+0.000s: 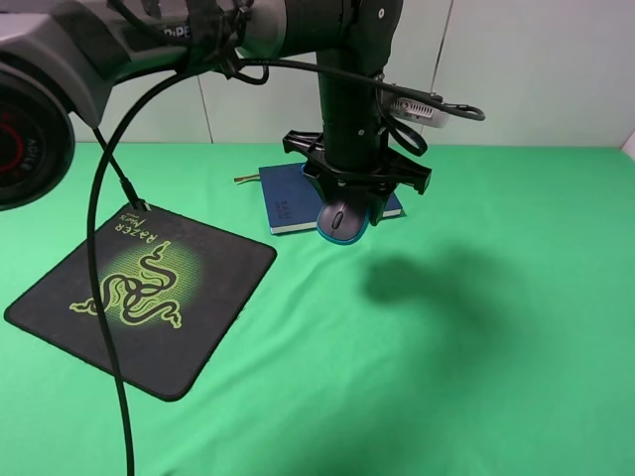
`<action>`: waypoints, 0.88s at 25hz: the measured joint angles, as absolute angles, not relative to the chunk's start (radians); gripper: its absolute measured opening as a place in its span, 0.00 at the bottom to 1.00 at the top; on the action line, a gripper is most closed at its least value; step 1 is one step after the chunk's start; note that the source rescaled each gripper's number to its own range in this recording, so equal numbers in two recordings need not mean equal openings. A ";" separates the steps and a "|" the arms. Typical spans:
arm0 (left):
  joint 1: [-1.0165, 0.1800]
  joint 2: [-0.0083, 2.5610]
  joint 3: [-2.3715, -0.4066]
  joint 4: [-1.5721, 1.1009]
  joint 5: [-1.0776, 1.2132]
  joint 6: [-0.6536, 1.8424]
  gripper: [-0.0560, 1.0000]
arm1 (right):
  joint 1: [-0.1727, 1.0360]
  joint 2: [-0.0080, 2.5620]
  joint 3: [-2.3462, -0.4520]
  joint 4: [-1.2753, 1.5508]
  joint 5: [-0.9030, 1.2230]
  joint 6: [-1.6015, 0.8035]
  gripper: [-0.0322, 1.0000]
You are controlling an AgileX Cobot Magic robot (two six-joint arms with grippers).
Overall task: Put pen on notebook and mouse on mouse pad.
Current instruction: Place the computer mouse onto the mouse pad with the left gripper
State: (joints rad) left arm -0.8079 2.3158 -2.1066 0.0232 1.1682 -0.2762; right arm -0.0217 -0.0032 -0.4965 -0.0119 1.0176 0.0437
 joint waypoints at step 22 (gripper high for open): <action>-0.692 2.120 -1.819 0.115 1.167 -0.144 0.05 | -0.022 -0.003 -0.496 -0.012 1.016 0.044 1.00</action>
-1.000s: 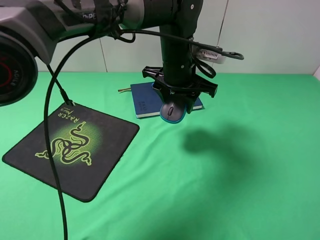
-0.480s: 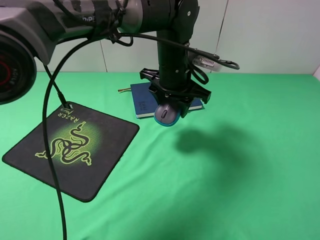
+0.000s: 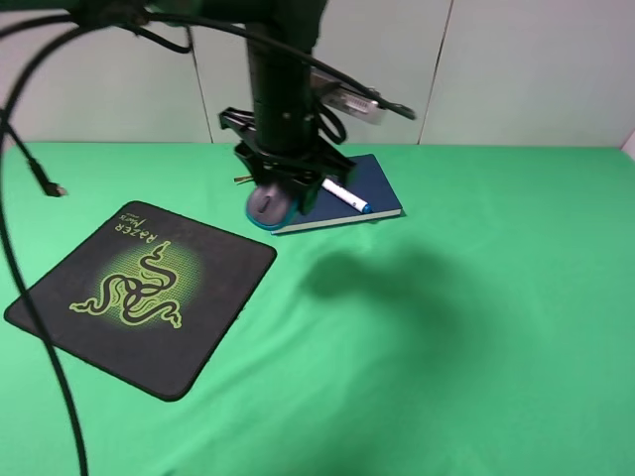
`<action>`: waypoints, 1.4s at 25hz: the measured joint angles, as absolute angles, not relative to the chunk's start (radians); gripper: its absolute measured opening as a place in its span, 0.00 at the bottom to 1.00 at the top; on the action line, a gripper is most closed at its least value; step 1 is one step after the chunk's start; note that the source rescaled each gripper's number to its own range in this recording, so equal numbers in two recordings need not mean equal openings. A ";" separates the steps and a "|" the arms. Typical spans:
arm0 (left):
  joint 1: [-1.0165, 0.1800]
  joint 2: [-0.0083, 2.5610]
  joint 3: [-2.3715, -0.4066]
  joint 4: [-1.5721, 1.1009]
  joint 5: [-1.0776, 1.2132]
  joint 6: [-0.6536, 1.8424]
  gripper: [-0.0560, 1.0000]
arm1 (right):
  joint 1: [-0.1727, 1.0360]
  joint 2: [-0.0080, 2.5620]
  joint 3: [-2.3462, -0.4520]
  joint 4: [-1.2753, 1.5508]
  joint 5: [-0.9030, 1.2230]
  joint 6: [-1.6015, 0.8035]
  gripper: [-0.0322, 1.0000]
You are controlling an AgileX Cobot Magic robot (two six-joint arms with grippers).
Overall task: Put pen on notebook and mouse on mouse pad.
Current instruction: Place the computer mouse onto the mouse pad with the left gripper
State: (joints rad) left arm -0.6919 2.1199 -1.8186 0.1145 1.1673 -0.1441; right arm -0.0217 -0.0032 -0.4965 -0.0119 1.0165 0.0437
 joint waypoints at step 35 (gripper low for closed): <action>-0.327 1.882 -1.080 0.081 0.582 -0.065 0.05 | -0.022 -0.003 -0.496 -0.012 1.017 0.044 1.00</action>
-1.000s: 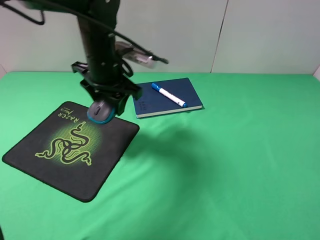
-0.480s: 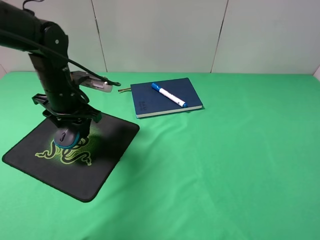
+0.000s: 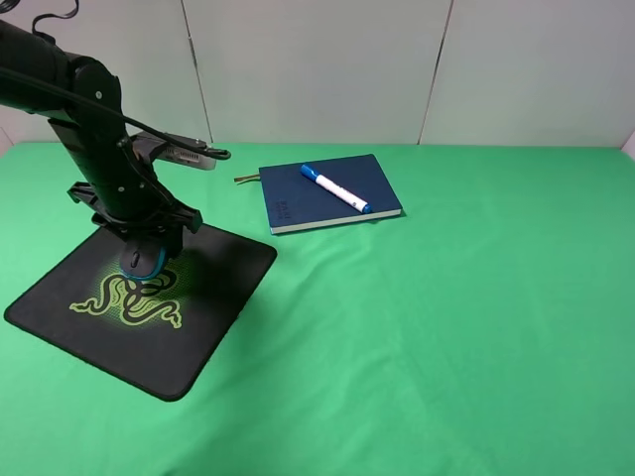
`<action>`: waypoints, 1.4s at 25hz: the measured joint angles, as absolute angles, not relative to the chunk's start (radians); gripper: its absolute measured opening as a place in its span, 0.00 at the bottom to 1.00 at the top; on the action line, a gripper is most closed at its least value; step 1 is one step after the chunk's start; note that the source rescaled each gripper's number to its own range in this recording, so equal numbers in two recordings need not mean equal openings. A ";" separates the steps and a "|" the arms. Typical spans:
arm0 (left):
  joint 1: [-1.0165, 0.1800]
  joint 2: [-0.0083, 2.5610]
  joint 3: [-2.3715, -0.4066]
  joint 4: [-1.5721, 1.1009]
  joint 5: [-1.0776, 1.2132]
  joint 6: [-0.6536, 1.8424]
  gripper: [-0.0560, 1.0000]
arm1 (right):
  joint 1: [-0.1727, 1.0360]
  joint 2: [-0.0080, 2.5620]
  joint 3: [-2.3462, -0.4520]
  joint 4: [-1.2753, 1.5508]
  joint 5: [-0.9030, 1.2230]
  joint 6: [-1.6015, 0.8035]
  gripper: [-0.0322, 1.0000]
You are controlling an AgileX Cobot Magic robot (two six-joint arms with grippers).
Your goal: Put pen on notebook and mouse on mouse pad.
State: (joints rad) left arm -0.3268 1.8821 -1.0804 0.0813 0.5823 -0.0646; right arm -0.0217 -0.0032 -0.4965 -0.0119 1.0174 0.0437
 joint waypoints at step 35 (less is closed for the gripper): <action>-0.327 1.932 -1.052 0.074 0.550 -0.139 1.00 | -0.022 -0.003 -0.496 -0.012 1.017 0.044 1.00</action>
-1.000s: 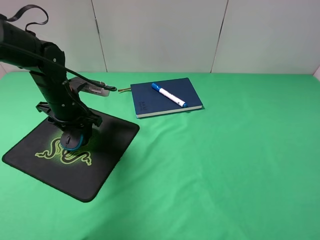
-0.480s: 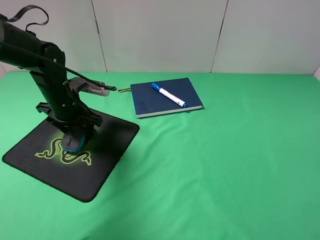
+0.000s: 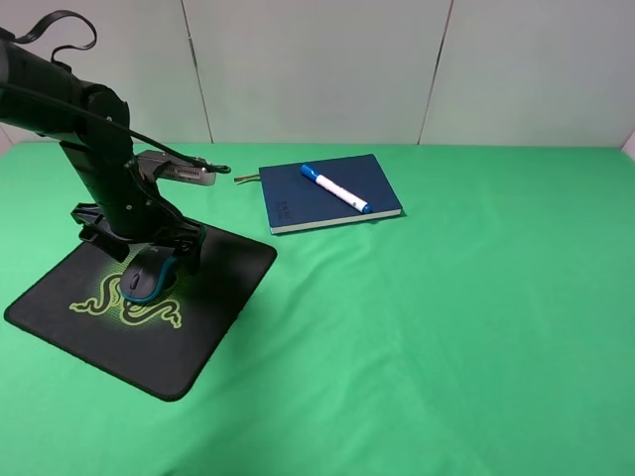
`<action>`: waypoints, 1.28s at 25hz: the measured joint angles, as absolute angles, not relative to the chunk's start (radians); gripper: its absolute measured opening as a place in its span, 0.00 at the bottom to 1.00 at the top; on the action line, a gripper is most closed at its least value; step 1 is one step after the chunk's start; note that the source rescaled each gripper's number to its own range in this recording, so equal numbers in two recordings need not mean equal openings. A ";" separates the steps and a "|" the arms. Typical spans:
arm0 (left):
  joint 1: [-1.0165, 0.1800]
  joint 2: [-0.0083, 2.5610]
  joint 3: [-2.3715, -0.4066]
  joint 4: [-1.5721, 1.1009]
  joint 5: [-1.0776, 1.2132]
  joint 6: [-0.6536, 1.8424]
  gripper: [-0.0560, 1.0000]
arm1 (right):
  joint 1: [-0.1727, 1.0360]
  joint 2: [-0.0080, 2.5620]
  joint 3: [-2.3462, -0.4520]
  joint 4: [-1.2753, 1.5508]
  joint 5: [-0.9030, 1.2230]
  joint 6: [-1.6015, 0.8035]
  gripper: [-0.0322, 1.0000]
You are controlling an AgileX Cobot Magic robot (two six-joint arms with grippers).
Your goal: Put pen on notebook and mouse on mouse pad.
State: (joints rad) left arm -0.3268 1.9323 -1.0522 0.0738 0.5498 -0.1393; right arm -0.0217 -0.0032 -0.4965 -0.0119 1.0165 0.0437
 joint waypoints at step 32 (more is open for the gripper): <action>-0.327 1.323 -1.136 0.074 1.102 -0.140 1.00 | -0.022 -0.003 -0.496 -0.009 1.017 0.044 1.00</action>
